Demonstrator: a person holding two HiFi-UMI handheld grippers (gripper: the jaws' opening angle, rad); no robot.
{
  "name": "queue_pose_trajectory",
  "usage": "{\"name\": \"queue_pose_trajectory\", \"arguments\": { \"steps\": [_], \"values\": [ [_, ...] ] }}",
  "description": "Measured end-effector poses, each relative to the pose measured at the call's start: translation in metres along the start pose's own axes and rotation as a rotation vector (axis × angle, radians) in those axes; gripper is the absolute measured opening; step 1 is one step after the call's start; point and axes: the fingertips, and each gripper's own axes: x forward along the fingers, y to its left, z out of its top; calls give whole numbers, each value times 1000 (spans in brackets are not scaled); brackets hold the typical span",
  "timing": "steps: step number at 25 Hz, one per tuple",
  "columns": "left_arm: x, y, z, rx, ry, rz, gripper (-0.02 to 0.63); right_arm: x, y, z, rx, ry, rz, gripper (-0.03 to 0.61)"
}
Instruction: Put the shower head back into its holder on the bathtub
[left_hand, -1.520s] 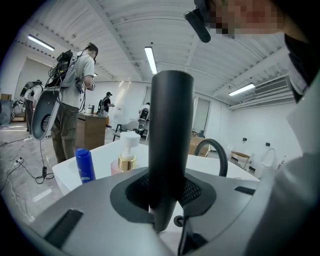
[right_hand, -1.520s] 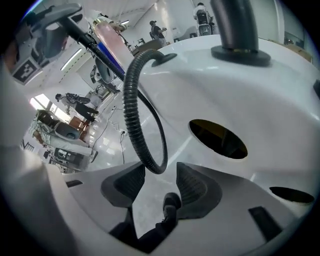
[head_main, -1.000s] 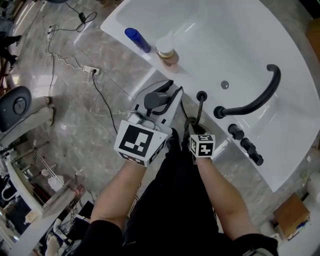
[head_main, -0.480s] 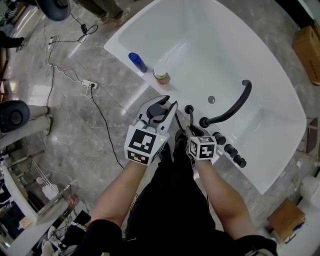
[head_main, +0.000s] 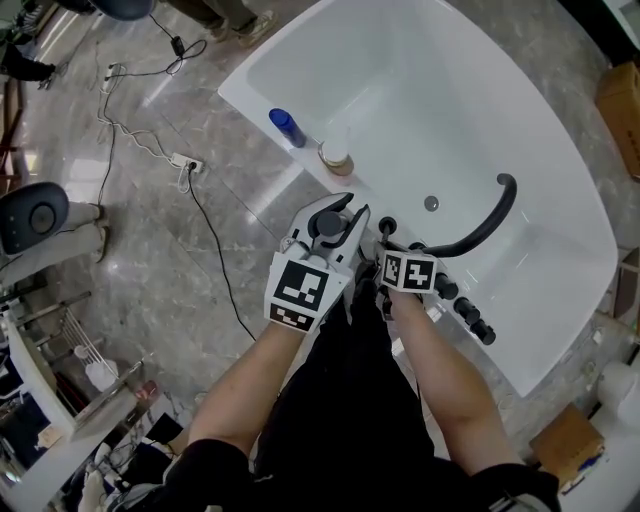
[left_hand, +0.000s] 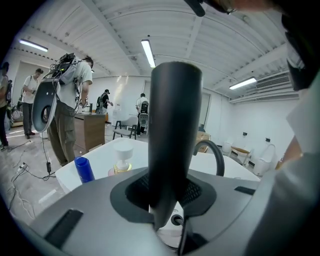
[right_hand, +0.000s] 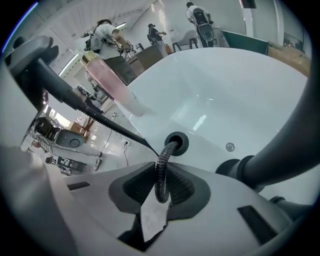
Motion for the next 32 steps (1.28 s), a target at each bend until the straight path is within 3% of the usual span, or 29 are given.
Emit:
{"name": "queue_pose_trajectory", "arguments": {
  "steps": [5, 12, 17, 23, 32],
  "values": [
    [-11, 5, 25, -1, -40, -1, 109, -11, 7, -12, -36, 0, -16, 127],
    [-56, -9, 103, 49, -129, -14, 109, -84, 28, -32, -67, -41, -21, 118],
    [-101, -30, 154, 103, -189, -32, 109, -168, 56, -2, -112, -217, -8, 63],
    [-139, -55, 177, 113, -199, -30, 109, -284, 80, 52, -198, -466, -12, 29],
    [-164, -85, 247, 109, -268, 2, 109, -384, 55, 83, -208, -639, 7, 15]
  ]
}}
